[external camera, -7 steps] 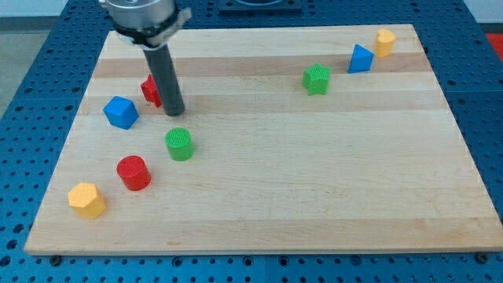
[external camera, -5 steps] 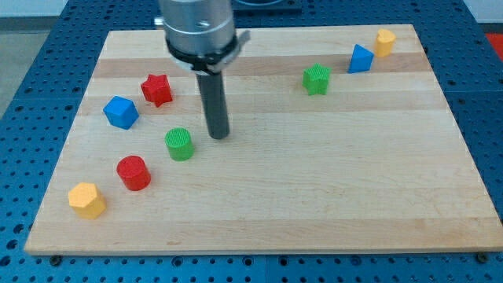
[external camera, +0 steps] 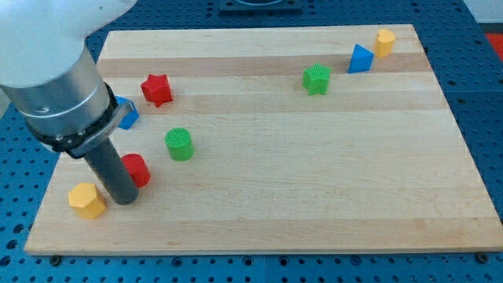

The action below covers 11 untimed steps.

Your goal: Place the red circle at the right of the cube

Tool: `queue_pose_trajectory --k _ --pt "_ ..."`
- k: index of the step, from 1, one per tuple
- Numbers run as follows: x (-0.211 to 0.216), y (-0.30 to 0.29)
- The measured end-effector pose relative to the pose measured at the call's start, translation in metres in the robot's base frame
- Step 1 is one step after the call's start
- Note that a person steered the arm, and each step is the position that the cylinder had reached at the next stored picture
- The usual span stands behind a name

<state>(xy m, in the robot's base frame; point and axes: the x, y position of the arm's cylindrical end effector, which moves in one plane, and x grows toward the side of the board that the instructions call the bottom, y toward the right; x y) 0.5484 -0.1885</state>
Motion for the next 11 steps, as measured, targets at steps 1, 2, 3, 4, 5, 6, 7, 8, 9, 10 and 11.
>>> queue_pose_trajectory --k 1,2,3,4,5,6,7,8,9,10,11 --pt "-0.017 -0.001" --pt "-0.029 -0.001" --pt "-0.042 -0.001" --pt "-0.061 -0.001" --pt "-0.074 -0.001" --pt "-0.07 0.009" --pt "-0.07 0.028" --pt "-0.07 0.043" --pt "-0.074 0.051" --pt "-0.086 0.043" --pt "-0.096 0.028"
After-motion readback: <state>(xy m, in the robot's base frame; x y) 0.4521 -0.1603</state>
